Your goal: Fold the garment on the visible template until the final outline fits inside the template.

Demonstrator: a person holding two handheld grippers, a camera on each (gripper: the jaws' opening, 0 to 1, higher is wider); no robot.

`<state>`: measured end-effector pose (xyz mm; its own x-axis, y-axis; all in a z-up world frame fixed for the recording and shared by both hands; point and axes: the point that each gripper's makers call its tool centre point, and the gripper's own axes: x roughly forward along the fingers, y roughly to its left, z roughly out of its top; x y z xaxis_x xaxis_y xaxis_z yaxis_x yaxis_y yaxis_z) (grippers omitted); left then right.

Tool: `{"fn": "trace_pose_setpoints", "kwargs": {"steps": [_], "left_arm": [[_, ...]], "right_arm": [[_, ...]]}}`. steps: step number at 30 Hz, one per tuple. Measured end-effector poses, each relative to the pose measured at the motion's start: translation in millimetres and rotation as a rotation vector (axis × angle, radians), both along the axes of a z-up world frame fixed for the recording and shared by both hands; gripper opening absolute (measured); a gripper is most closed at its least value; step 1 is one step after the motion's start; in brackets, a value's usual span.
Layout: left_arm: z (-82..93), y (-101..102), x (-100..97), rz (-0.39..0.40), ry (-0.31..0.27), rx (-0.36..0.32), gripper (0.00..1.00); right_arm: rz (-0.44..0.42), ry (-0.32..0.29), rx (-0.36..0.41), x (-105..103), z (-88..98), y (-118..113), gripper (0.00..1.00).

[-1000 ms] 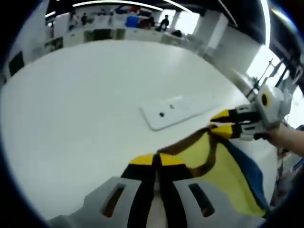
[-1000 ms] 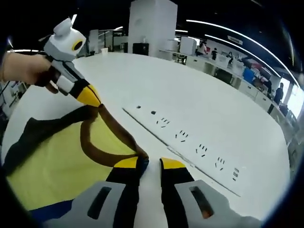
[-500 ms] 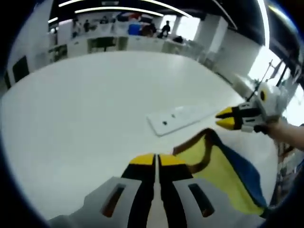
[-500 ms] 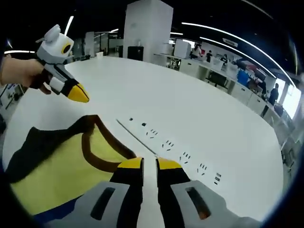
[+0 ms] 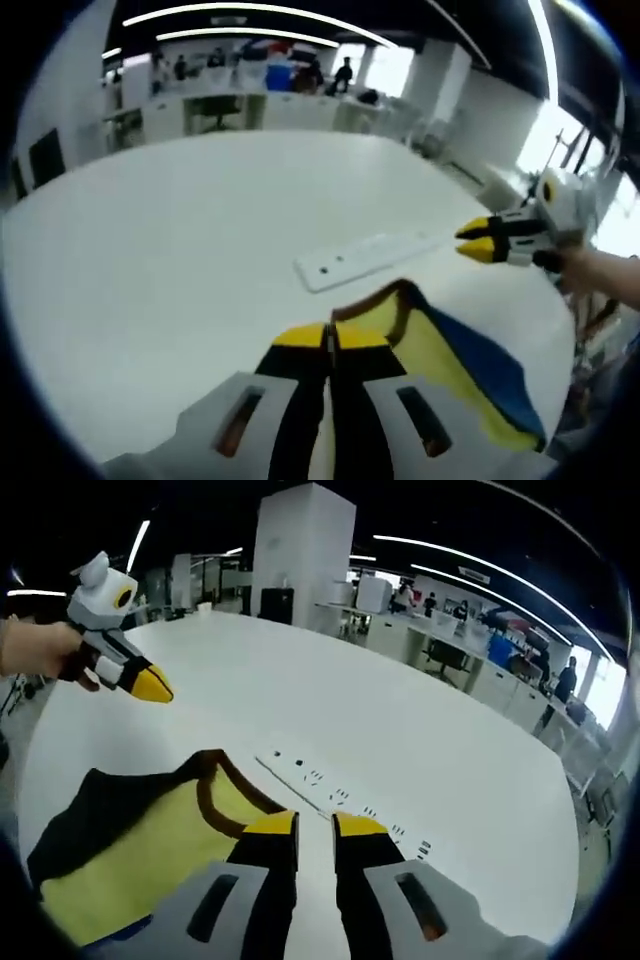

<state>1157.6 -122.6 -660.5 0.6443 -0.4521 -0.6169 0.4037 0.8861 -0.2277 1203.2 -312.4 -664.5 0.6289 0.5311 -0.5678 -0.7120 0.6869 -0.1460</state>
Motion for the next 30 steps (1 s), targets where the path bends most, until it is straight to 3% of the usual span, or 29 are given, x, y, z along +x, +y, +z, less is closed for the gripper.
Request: {"fn": "trace_pose_setpoints", "kwargs": {"steps": [5, 10, 22, 30], "left_arm": [[13.0, 0.9, -16.6, 0.015, -0.018, -0.035, 0.01], [29.3, 4.3, -39.9, 0.029, -0.043, -0.064, 0.09], [63.9, 27.9, -112.6, 0.029, -0.109, -0.087, 0.22], [81.8, 39.6, -154.5, 0.057, -0.157, -0.108, 0.30]], "right_arm": [[-0.009, 0.008, 0.017, -19.3, 13.8, -2.9, 0.19], [-0.016, 0.021, 0.042, -41.7, 24.3, -6.3, 0.22], [-0.010, -0.016, 0.087, -119.9, 62.4, -32.2, 0.31], [-0.034, -0.019, 0.118, -164.2, 75.3, -49.8, 0.40]]}}
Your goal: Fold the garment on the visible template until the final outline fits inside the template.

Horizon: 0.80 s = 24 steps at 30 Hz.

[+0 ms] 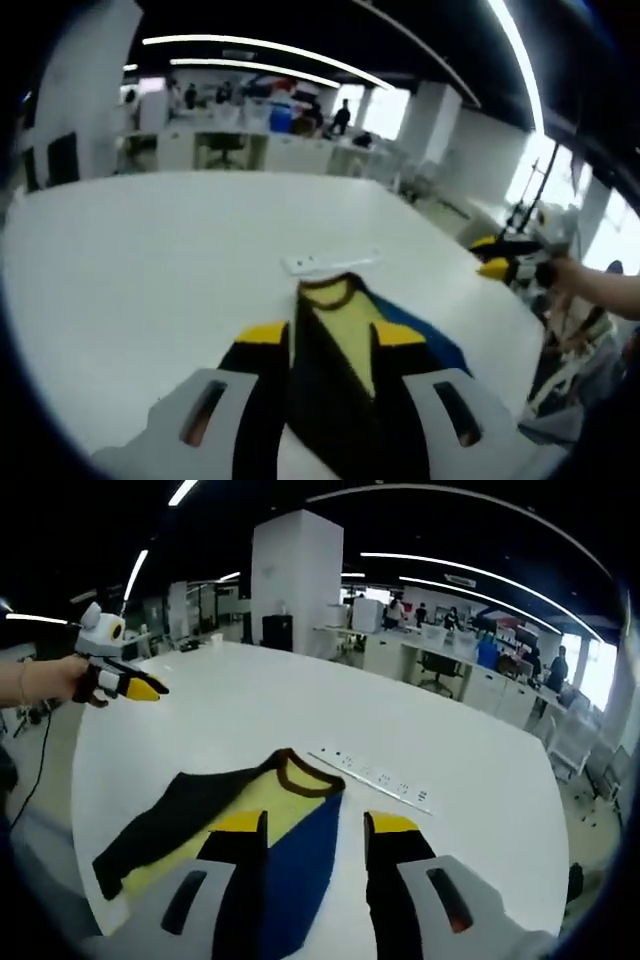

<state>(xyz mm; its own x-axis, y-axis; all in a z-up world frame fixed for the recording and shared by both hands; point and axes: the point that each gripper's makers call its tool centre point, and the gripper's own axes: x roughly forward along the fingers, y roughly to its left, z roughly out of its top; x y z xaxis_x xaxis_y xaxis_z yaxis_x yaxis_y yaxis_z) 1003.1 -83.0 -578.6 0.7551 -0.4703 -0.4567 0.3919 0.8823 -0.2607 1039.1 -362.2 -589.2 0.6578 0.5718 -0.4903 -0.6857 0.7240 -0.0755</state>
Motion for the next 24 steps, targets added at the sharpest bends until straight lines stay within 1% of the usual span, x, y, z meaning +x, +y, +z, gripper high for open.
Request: {"fn": "trace_pose_setpoints", "kwargs": {"steps": [1, 4, 6, 10, 14, 16, 20, 21, 24], "left_arm": [[3.5, 0.5, -4.1, 0.003, -0.010, -0.007, 0.31], [12.9, 1.9, -19.2, 0.007, -0.032, -0.018, 0.34], [18.1, 1.7, -30.3, -0.001, -0.048, -0.007, 0.36], [28.6, 0.9, -54.9, -0.020, -0.084, 0.012, 0.40], [29.8, -0.6, -76.8, -0.041, -0.100, 0.035, 0.46], [29.1, -0.5, -88.3, -0.050, -0.098, 0.051, 0.49], [34.4, 2.3, -100.8, -0.048, -0.110, 0.049, 0.55], [37.5, 3.7, -104.0, -0.039, -0.115, 0.036, 0.56], [41.7, 5.0, -110.7, -0.035, -0.126, 0.038, 0.61]], "right_arm": [[-0.003, -0.001, 0.009, -7.3, 2.8, -2.5, 0.41], [-0.024, 0.000, 0.037, -18.5, 8.5, -7.8, 0.43], [-0.039, 0.001, 0.062, -28.4, 14.4, -11.7, 0.46], [-0.065, -0.004, 0.077, -48.8, 24.3, -21.3, 0.48], [-0.077, -0.003, 0.096, -69.4, 31.4, -27.6, 0.54], [-0.096, -0.006, 0.109, -78.9, 35.9, -33.6, 0.55], [-0.111, 0.000, 0.140, -90.7, 40.6, -39.1, 0.59], [-0.116, 0.005, 0.150, -94.3, 41.3, -41.0, 0.60], [-0.117, 0.016, 0.152, -102.3, 41.0, -45.0, 0.62]]}}
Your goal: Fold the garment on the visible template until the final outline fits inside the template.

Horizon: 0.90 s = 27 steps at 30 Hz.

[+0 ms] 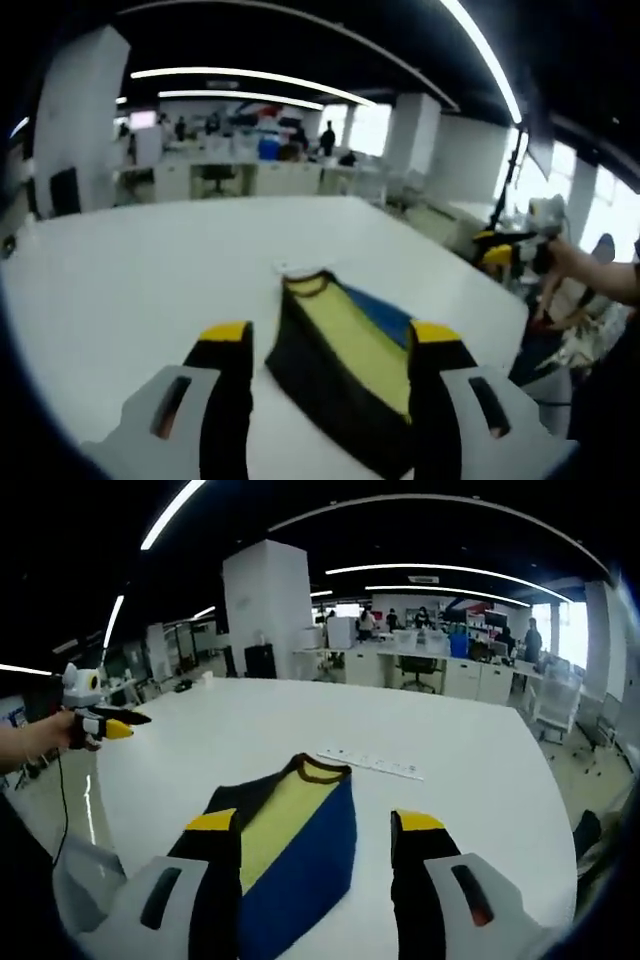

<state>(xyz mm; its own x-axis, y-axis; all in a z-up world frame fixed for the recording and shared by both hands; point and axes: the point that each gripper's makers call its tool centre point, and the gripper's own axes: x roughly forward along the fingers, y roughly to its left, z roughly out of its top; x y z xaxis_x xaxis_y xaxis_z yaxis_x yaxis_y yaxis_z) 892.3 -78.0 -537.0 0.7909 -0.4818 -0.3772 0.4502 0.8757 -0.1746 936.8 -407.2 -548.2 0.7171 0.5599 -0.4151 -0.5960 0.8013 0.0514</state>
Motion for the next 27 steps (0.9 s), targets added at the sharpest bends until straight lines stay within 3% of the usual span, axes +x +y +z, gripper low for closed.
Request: {"fn": "trace_pose_setpoints", "kwargs": {"steps": [14, 22, 27], "left_arm": [[-0.8, -4.6, -44.0, -0.029, 0.021, 0.085, 0.86], [0.4, 4.5, -62.6, 0.008, 0.031, 0.056, 0.94], [-11.5, 13.6, -77.9, -0.005, 0.056, 0.158, 0.99]], "right_arm": [[-0.003, -0.011, 0.018, -53.4, -1.1, -26.8, 0.76], [-0.033, 0.015, 0.030, -80.2, -8.2, -44.1, 0.83], [-0.053, 0.026, 0.031, -92.5, -8.7, -55.2, 0.86]]}}
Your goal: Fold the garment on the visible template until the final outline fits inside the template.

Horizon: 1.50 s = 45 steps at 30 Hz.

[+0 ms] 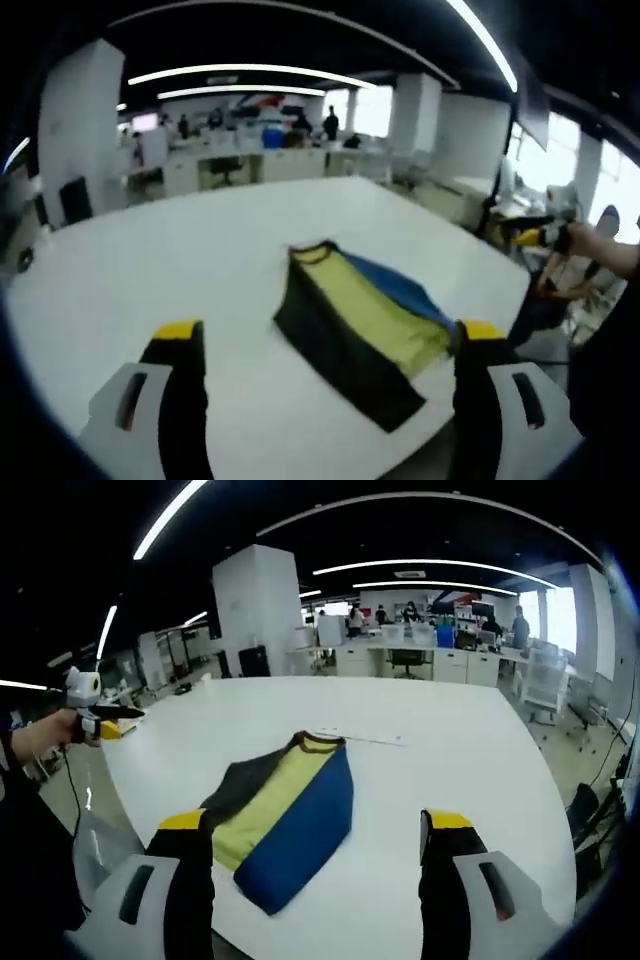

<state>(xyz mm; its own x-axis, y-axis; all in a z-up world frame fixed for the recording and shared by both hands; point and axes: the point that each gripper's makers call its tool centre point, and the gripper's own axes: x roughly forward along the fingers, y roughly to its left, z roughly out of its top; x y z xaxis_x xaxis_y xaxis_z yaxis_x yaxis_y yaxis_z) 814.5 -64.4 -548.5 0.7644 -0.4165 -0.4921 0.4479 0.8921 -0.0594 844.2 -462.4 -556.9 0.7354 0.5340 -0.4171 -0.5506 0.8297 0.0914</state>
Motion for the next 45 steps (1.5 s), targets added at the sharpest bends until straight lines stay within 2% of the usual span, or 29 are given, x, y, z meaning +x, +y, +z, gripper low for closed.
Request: {"fn": "trace_pose_setpoints", "kwargs": {"steps": [2, 5, 12, 18, 23, 35, 37, 45], "left_arm": [[-1.0, 1.4, -3.4, -0.001, 0.005, -0.004, 0.99], [-0.5, 4.3, -7.0, 0.034, 0.019, -0.082, 0.99], [-6.7, 16.1, -15.5, 0.066, 0.034, -0.077, 0.99], [-10.1, 18.7, -21.7, 0.075, 0.043, -0.089, 0.99], [-13.8, 17.3, -26.8, 0.079, 0.054, -0.094, 0.99], [-15.8, 15.3, -29.1, 0.090, 0.060, -0.120, 0.99], [-16.2, 15.1, -29.6, 0.094, 0.062, -0.125, 0.99], [-17.8, 13.8, -33.8, 0.093, 0.072, -0.120, 0.99]], "right_arm": [[-0.003, 0.005, -0.014, -3.6, -1.3, -3.8, 0.88], [-0.007, 0.010, -0.020, -7.2, -1.8, -6.3, 0.90], [0.019, 0.007, -0.025, -16.9, -3.9, 0.8, 1.00], [0.024, 0.013, -0.016, -22.5, -6.8, 3.0, 1.00], [0.028, 0.029, -0.049, -28.9, -14.5, 2.2, 1.00], [0.019, 0.063, -0.053, -35.3, -28.2, 1.8, 1.00], [0.022, 0.064, -0.053, -35.6, -30.7, 3.0, 0.97], [0.079, 0.119, -0.106, -45.9, -61.7, 22.1, 0.92]]}}
